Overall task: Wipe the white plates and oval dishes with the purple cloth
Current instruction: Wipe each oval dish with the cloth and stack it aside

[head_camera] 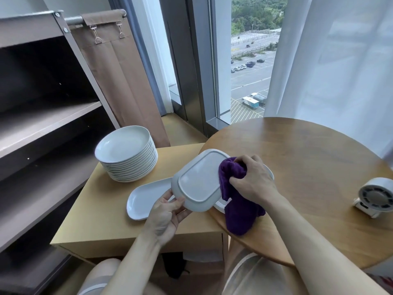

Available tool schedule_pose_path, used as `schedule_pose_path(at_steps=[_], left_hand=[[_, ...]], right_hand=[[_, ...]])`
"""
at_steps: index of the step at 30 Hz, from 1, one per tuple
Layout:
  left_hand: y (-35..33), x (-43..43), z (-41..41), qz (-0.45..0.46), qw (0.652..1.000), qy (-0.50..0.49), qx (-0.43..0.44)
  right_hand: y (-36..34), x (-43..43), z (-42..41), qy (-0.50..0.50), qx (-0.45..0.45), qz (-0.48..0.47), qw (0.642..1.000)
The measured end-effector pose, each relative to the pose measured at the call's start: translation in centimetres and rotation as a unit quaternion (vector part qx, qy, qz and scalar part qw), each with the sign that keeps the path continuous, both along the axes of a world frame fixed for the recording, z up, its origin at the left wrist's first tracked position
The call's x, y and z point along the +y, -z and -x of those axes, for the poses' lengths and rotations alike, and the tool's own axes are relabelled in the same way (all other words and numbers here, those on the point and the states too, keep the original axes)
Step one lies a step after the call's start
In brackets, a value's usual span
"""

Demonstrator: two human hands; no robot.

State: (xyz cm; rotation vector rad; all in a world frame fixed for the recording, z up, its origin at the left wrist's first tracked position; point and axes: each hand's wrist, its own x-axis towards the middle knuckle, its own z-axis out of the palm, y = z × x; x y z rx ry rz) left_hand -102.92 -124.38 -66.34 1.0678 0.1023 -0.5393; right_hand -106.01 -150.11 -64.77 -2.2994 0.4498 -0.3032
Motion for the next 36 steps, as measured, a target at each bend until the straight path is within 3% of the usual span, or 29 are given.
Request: schedule_pose_path(at_steps=[6,12,15,21,25,28,36], left_hand=[[-1.1,1.6,-0.4,-0.063,0.997,0.005,-0.052],[-4.1,2.3,-0.8,-0.217,0.953,0.008,-0.213],[-5.1,3.0,-0.4,-0.322,0.886,-0.012,-0.334],[-4.2,6.0,0.3,-0.550,0.628,-0.061,-0.547],[-1.9,8.4,-0.1,-0.606,0.513,-0.035,-0.607],[0.0,10.3,-0.4,-0.635,0.463,-0.017,-0.618],[2.9,12.7,-1.1,-0.657,0.416,0.050,-0.627]], right_hand=[[0.2,0.0,-0.1,-0.004,-0.008,0.011,1.000],[0.3,1.9,0.0,-0.052,-0.043,0.028,0.997],[0.3,2.7,0.1,-0.072,-0.050,0.039,0.995],[0.4,2.8,0.1,-0.084,-0.046,0.045,0.994],[0.3,3.1,0.1,-0.091,-0.043,0.039,0.994],[0.4,3.3,0.2,-0.097,-0.041,0.038,0.994],[0.6,3.3,0.0,-0.104,-0.040,0.047,0.993]])
